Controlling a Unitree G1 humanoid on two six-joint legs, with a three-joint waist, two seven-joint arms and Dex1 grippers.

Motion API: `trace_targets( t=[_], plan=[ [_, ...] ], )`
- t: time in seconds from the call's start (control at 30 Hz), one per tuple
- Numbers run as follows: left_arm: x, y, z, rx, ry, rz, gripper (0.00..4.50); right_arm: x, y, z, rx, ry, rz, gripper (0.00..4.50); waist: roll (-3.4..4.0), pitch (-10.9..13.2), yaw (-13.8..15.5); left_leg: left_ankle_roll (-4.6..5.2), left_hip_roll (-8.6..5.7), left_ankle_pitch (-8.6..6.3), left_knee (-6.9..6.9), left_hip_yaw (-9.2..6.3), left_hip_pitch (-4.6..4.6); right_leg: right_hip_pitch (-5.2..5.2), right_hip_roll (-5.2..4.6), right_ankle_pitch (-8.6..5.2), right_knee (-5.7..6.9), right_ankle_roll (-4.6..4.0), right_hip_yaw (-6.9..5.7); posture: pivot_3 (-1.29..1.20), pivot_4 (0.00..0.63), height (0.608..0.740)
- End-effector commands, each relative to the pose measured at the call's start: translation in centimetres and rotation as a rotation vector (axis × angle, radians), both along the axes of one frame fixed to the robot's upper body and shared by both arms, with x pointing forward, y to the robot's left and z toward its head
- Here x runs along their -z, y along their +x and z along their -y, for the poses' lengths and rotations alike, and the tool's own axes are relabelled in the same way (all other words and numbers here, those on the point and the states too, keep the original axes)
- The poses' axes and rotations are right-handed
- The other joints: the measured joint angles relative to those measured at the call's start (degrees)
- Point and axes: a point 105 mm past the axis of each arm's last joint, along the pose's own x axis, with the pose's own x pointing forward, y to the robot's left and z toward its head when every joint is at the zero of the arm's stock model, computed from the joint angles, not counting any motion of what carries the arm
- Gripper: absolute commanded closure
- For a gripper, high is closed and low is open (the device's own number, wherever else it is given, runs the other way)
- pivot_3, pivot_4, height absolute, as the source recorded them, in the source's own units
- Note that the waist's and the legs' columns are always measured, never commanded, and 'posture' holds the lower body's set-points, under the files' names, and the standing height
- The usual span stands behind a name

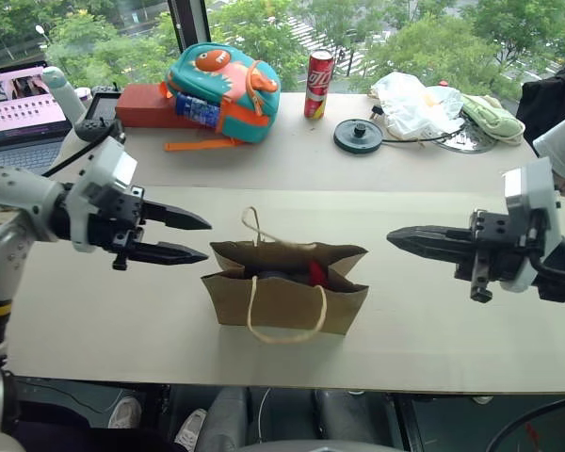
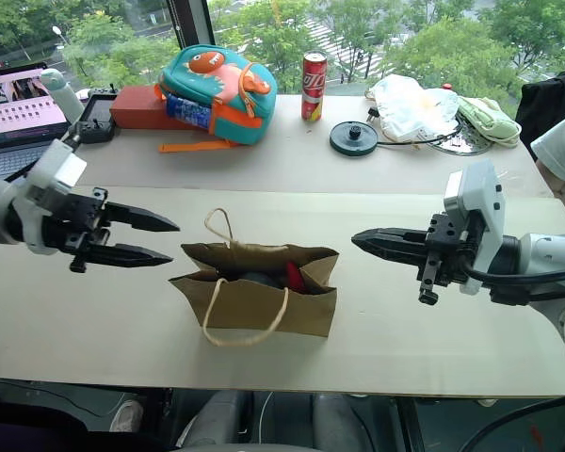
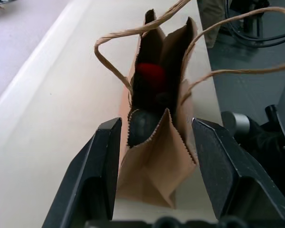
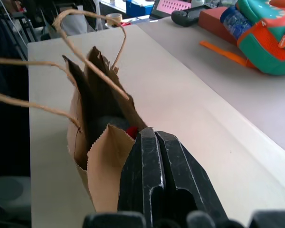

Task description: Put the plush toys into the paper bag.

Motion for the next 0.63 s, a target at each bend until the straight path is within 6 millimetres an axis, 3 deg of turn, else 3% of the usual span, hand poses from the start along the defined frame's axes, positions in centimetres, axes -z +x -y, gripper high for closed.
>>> trace_targets(
  t=[0.03, 0.63],
  plan=[
    [-0.86, -0.80, -0.46, 0.009, 0.015, 0.008, 1.97, -0.29, -0.20, 0.11, -0.015, -0.034, 0.037, 4.50, 0.00, 0.00, 0.07, 0.00, 0.00, 0.00, 0.00, 0.01, 0.00, 0.00, 0.00, 0.00, 0.00, -0.01, 0.01, 0.00, 0.150, 0.739],
    [-1.34, -0.72, 0.25, 0.005, -0.032, 0.001, 1.97, 0.24, -0.01, 0.15, -0.031, -0.051, 0.033, 4.50, 0.00, 0.00, 0.12, 0.00, -0.01, 0.00, 0.01, 0.01, -0.02, -0.01, 0.00, -0.02, 0.01, -0.02, 0.01, 0.00, 0.150, 0.739]
  ],
)
